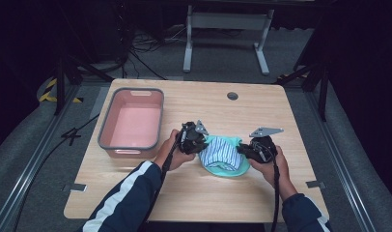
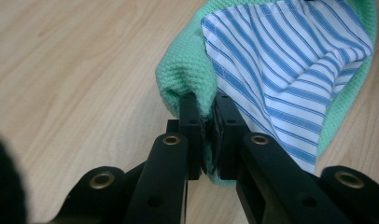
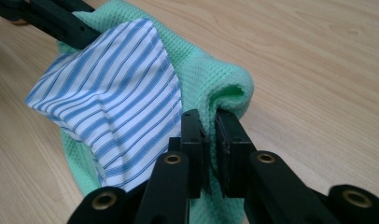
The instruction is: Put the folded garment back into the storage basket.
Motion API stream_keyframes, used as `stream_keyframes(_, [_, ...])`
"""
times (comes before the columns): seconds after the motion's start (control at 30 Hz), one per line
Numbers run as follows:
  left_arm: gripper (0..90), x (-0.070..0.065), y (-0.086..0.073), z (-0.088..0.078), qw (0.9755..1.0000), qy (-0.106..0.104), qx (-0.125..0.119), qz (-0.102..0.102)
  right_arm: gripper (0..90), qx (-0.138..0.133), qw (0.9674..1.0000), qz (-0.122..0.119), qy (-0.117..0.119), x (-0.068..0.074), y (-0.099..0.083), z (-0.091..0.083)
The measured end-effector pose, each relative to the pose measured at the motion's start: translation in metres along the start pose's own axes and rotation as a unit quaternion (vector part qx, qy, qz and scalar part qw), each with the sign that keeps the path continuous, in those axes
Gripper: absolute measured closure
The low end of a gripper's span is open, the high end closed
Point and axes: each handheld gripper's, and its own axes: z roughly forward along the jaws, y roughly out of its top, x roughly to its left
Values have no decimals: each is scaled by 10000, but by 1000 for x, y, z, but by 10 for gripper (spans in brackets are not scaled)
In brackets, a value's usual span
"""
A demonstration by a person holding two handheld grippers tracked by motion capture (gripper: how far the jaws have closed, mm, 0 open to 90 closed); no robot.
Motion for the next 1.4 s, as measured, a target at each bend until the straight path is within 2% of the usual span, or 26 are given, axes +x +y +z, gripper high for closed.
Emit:
stream_keyframes(0.27, [841,12,12,-19,9998,158,-77,38,827,-112,9999,-72,-35,1,23,-5])
stream_keyframes(0.37, [840,16,13,-25,9997,188,-136,19,827,-176,9997,-128,-50,2,34,-10])
stream_keyframes(0.47, [840,18,13,-33,9994,308,-125,84,827,-199,9996,-213,-54,5,45,-12])
stream_keyframes(0.7, [840,26,12,-49,9989,445,-167,53,827,-236,9993,-292,-21,12,59,-10])
stream_keyframes(1.03, [840,41,0,-78,9976,647,-237,-50,826,-307,9983,-486,82,29,83,-2])
stream_keyframes(1.4, [840,56,-23,-110,9957,829,-321,-273,826,-386,9958,-798,248,55,113,10])
